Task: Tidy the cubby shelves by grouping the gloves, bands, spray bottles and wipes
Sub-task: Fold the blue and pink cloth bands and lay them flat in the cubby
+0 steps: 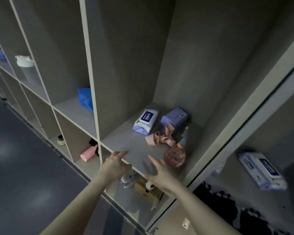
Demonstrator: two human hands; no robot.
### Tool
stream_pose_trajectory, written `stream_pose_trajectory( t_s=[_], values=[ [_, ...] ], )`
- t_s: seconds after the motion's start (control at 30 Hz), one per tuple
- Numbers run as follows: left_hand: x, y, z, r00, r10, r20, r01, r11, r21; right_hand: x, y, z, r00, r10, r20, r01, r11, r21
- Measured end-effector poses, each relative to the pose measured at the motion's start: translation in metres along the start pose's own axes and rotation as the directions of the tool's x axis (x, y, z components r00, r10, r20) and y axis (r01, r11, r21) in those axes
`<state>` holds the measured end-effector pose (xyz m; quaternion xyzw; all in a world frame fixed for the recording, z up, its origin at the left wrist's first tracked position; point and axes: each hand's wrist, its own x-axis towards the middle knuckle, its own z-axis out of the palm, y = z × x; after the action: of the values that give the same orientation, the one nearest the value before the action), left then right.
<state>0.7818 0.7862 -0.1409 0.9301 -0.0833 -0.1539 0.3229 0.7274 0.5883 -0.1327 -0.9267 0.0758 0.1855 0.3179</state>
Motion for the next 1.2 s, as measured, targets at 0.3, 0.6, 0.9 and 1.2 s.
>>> stream_pose_trajectory(
  t_s=[0.3, 0.6, 0.9, 1.2],
  values=[
    [0.094, -0.016, -0.006, 0.939, 0.059, 0.340, -0.229, 0.843, 0.487, 0.052, 0.021, 0.043, 0.975, 0.210, 0.067, -0.167, 0.903, -0.395],
    [0.161, 0.045, 0.007, 0.793, 0.336, 0.507, -0.549, 0.756, 0.357, 0.066, 0.004, 0.040, 0.961, 0.274, 0.034, -0.218, 0.829, -0.516],
    [0.180, 0.058, 0.043, 0.658, 0.392, 0.643, -0.745, 0.463, 0.480, 0.061, 0.013, 0.050, 0.945, 0.325, 0.032, -0.280, 0.855, -0.436],
    [0.190, 0.043, 0.069, 0.842, 0.410, 0.350, -0.538, 0.669, 0.512, 0.064, 0.013, 0.049, 0.939, 0.342, 0.037, -0.305, 0.877, -0.371]
  ],
)
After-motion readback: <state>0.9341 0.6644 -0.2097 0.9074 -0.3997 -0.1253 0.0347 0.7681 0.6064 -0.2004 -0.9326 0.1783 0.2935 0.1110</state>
